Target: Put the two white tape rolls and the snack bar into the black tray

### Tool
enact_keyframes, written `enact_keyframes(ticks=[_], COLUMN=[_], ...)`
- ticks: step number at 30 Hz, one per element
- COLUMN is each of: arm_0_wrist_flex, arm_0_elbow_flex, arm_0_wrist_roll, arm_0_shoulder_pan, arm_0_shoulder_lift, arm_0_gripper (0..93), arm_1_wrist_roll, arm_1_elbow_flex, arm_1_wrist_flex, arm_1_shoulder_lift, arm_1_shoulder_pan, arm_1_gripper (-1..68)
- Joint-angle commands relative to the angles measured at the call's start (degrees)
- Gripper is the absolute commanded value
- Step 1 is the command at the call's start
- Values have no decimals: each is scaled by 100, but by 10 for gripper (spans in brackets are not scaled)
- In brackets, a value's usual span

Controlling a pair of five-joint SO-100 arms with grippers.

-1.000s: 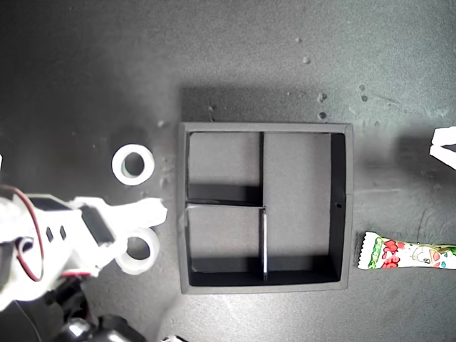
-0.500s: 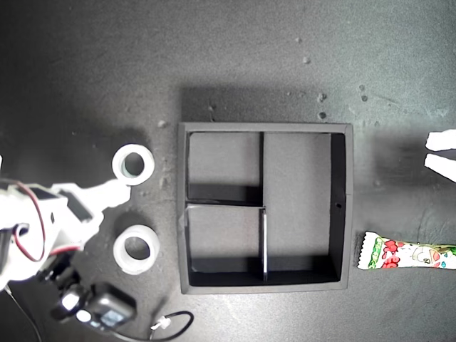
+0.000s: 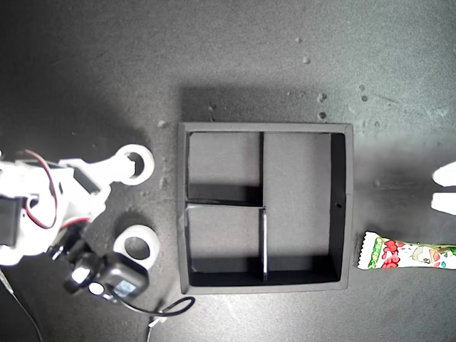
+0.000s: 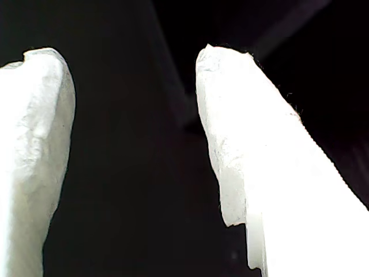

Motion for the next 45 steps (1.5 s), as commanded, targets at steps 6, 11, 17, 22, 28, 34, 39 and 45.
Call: enact_keyframes(ticks=[6,11,17,22,28,34,39,45], arm_0_wrist_flex=[-132,-132,-132,-35,466,1125,1934,2865], arm_0_elbow_flex=[-457,-659,-835,-791,-756,-1521,-3287,-6064], arm_0_wrist_roll=[123,123,141,185,448,800,888,791], arm_0_shoulder_pan=[-114,-272,-475,-686,-967,-1178,-791,-35], arm_0_shoulder_lift=[-712,-1213,-1485,-1204,-176,650,79,-1714], arm_0_gripper=[236,236,178,74,40,29,25,20], arm_1_wrist_roll=[-853,-1204,-1389,-773,2470,5555,6495,6917], arm_1_elbow_flex=[-1063,-1538,-2944,-4887,-4808,-3533,-3015,-1784], arm_1_wrist_flex=[44,123,70,659,1160,1362,1406,123], arm_1_shoulder_lift=[-53,-844,-2883,-5142,-5836,-5766,-5810,-5836], arm_1_shoulder_pan=[-422,-492,-721,-1213,-1784,-2549,-2874,-3199], arm_1_gripper=[165,181,238,263,240,237,249,237])
